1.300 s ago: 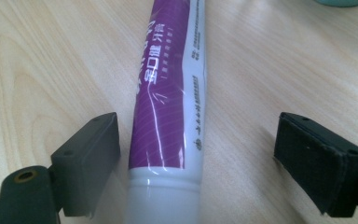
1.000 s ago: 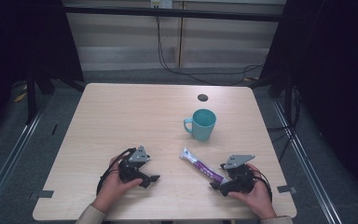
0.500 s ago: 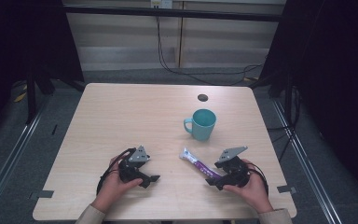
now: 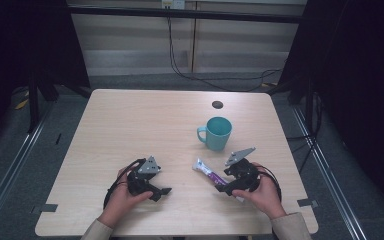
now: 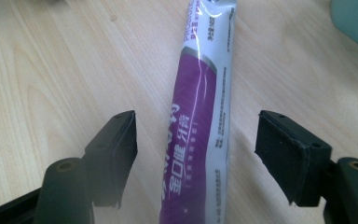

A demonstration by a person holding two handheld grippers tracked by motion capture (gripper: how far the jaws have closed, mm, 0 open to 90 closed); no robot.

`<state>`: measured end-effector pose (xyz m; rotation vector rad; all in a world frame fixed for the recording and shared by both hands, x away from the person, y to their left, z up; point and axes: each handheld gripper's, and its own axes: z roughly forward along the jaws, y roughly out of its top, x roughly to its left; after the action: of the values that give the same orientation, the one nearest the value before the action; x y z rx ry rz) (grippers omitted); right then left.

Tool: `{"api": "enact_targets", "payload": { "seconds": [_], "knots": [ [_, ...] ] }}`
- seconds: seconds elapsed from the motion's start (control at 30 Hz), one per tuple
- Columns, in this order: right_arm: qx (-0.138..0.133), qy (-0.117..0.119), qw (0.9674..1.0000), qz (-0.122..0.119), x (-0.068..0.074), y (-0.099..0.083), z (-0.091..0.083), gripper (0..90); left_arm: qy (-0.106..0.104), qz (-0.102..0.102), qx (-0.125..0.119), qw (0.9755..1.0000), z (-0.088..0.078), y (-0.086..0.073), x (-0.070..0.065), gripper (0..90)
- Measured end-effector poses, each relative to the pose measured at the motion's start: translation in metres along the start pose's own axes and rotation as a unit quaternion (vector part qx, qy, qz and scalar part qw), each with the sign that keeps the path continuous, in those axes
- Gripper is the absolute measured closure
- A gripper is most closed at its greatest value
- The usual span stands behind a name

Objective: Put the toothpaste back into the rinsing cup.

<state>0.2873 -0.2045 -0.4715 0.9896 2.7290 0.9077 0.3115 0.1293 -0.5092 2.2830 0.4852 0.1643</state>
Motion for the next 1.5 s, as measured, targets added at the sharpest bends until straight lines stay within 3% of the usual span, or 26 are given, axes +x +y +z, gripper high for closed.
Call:
{"api": "enact_targets", "payload": {
  "seconds": [0.37,0.6,1.07,1.5],
  "knots": [
    [0.001,-0.001,1.0,-0.003,-0.005,0.014,0.005,33.1,0.0,0.0,0.0,1.0,0.0,0.0,0.0,12.5],
    [0.028,0.006,0.9995,0.014,-0.005,0.023,0.01,37.4,0.0,0.0,0.0,1.0,0.0,0.0,0.0,12.5],
    [0.074,0.003,0.9971,0.015,-0.008,0.033,0.019,41.9,0.0,0.0,0.0,1.0,0.0,0.0,0.0,12.5],
    [0.133,0.005,0.9912,0.002,-0.008,0.045,0.024,48.2,0.0,-0.001,0.0,1.0,0.0,0.0,0.0,12.5]
  ]
}}
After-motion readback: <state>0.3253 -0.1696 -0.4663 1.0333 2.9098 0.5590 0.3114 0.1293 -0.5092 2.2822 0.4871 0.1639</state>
